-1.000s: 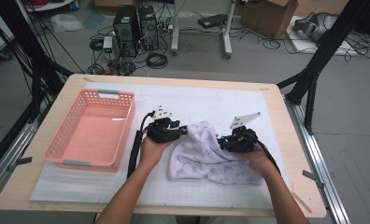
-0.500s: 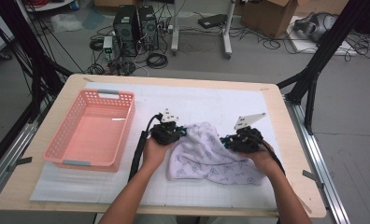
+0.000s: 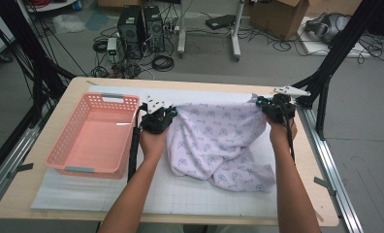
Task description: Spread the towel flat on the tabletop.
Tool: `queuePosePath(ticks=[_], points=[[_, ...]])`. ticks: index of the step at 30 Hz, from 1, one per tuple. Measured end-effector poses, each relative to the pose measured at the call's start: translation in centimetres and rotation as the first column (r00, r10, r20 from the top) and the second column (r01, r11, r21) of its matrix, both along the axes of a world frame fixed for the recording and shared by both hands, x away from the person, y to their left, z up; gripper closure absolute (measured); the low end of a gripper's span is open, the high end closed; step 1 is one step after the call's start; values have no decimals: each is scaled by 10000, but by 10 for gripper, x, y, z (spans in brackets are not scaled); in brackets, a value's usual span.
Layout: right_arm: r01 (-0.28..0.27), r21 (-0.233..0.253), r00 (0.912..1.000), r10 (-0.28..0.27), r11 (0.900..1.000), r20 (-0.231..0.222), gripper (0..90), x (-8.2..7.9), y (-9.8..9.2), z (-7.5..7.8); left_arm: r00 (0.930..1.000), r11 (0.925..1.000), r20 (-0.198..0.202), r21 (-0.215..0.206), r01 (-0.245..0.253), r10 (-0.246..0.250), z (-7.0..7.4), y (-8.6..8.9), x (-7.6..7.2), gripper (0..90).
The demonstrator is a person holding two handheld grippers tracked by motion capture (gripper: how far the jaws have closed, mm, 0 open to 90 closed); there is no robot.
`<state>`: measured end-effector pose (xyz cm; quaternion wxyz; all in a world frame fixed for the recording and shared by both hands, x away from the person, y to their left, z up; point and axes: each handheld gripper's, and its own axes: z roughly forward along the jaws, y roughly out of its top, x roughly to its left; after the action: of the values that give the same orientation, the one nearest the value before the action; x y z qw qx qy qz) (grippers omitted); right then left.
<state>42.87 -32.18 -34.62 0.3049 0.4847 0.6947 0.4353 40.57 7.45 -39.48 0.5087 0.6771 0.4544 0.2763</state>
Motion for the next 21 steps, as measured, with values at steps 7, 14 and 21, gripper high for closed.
queuePosePath(ticks=[7, 14, 21], points=[[1057, 854, 9941, -1075, 9907, 171, 710, 24, -1, -7, 9956, 9978, -691, -234, 621, -636, -3, -9, 6, 550], [-18, 969, 9997, 40, 9953, -223, 619, 11, -2, -14, 9808, 9851, -1057, -694, 1574, -1641, -6, -9, -17, 460], [-1160, 404, 9928, 1170, 9924, -253, 612, -16, -1, -19, 9469, 9616, -1675, -435, 2709, -2743, -15, -17, -34, 418]])
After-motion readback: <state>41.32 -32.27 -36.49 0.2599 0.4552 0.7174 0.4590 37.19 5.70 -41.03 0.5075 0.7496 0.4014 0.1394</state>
